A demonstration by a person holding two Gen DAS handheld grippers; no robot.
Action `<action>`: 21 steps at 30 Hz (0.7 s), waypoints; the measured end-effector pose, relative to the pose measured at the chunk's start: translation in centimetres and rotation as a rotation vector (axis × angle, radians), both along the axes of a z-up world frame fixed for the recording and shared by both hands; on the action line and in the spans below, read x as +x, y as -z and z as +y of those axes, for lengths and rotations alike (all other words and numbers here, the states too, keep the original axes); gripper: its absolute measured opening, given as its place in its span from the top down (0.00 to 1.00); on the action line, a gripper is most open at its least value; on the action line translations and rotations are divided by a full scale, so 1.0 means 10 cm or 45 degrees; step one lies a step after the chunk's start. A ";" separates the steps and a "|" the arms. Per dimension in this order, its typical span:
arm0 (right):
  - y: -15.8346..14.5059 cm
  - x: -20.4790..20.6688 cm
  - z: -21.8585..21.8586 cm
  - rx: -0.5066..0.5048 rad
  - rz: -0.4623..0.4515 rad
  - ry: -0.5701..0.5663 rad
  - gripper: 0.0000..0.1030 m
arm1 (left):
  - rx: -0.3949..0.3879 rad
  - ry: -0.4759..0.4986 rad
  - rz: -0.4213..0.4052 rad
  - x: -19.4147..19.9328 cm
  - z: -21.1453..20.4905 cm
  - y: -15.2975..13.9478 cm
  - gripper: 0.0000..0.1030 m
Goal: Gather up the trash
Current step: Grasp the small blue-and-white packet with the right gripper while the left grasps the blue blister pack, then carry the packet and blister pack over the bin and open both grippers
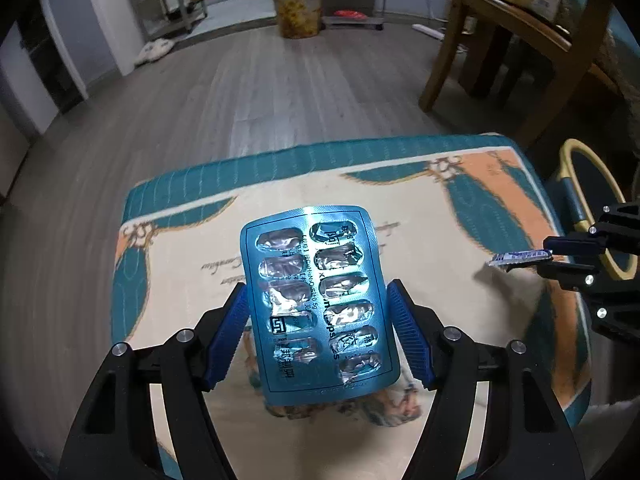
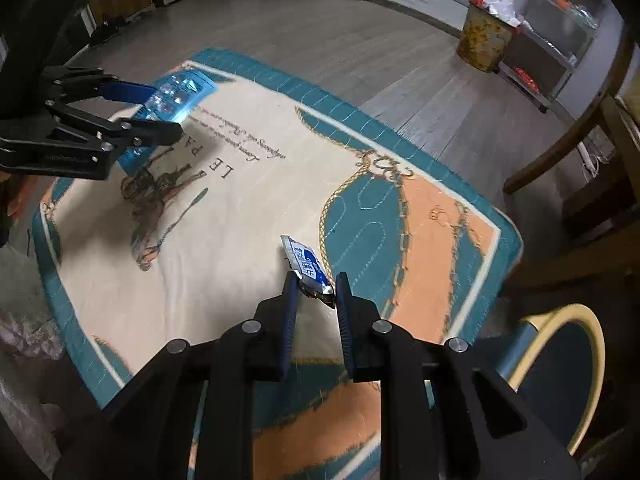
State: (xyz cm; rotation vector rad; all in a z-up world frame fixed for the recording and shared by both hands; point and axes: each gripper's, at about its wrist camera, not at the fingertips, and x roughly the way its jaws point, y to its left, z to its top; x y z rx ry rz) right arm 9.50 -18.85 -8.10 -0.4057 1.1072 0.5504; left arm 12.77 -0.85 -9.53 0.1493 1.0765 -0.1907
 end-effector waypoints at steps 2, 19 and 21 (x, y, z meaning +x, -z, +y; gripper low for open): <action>-0.12 -0.05 -0.10 0.027 -0.018 0.034 0.82 | -0.010 0.021 -0.019 0.02 -0.05 -0.04 0.32; -1.40 -0.69 -1.86 0.159 -0.319 0.632 0.83 | -0.186 0.355 -0.209 -0.07 -1.67 -0.75 0.32; -1.42 -0.77 -2.06 0.169 -0.319 0.693 0.83 | -0.199 0.401 -0.219 -0.09 -1.88 -0.75 0.32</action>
